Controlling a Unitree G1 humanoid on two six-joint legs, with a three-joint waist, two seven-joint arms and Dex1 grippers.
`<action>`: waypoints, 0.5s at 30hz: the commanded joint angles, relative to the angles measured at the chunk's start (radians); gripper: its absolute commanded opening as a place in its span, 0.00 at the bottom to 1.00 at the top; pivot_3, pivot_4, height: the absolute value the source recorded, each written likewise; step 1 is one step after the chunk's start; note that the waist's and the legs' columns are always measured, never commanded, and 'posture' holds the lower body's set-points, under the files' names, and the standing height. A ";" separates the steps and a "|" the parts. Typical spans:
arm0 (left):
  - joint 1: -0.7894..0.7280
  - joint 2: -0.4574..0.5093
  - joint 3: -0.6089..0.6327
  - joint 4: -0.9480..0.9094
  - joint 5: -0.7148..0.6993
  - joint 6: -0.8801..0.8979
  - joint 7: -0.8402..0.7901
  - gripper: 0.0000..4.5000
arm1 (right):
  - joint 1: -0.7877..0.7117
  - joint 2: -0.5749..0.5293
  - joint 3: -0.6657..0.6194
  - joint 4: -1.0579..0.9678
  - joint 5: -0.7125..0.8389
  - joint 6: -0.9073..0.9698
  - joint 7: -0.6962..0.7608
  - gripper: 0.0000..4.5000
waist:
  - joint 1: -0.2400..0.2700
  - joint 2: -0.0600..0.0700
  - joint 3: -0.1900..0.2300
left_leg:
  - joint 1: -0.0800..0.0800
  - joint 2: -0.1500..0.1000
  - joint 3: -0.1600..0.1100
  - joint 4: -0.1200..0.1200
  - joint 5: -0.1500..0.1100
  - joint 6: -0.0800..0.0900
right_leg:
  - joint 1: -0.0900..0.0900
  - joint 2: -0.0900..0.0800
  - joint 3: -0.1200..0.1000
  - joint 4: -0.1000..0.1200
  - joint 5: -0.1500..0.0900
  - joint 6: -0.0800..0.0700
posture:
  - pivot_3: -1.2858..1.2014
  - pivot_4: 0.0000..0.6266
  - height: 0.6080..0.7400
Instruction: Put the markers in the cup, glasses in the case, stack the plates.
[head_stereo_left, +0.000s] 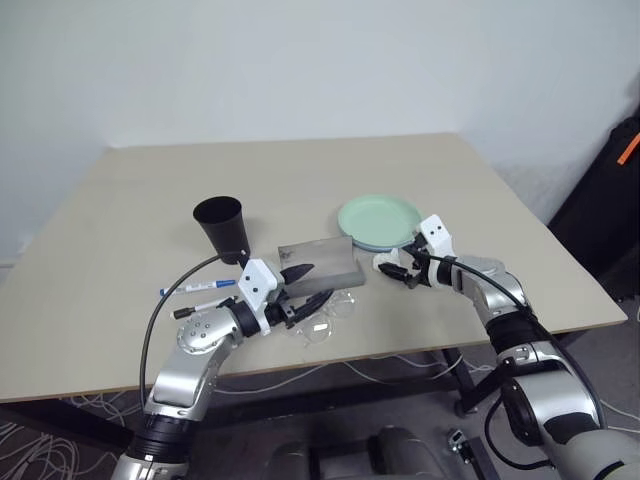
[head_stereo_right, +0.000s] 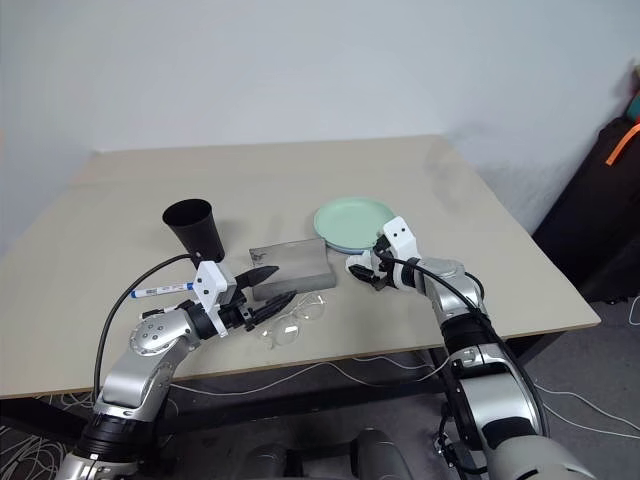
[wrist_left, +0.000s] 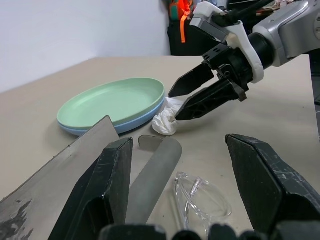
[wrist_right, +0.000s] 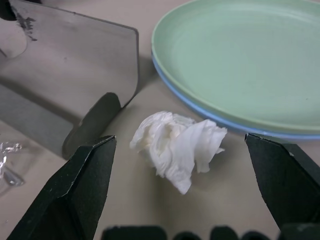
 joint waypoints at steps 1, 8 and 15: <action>-0.018 0.000 0.013 -0.013 0.004 -0.023 0.001 0.69 | -0.041 0.008 -0.007 0.019 0.003 -0.033 -0.011 0.91 | 0.000 0.000 0.000 | 0.000 0.000 0.000 0.000 0.000 0.000 | 0.000 0.000 0.000 0.000 0.000 0.000 | 0.52 0.00 1.00; -0.012 0.003 0.017 -0.017 0.004 -0.024 0.004 0.69 | -0.045 0.005 0.001 0.037 0.001 -0.044 0.003 0.41 | 0.000 0.000 0.000 | 0.000 0.000 0.000 0.000 0.000 0.000 | 0.000 0.000 0.000 0.000 0.000 0.000 | 0.52 0.00 1.00; -0.013 0.003 0.016 -0.015 0.005 -0.023 0.006 0.69 | -0.033 -0.005 -0.007 -0.017 0.018 -0.065 0.034 0.01 | 0.000 0.000 0.000 | 0.000 0.000 0.000 0.000 0.000 0.000 | 0.000 0.000 0.000 0.000 0.000 0.000 | 0.52 0.00 1.00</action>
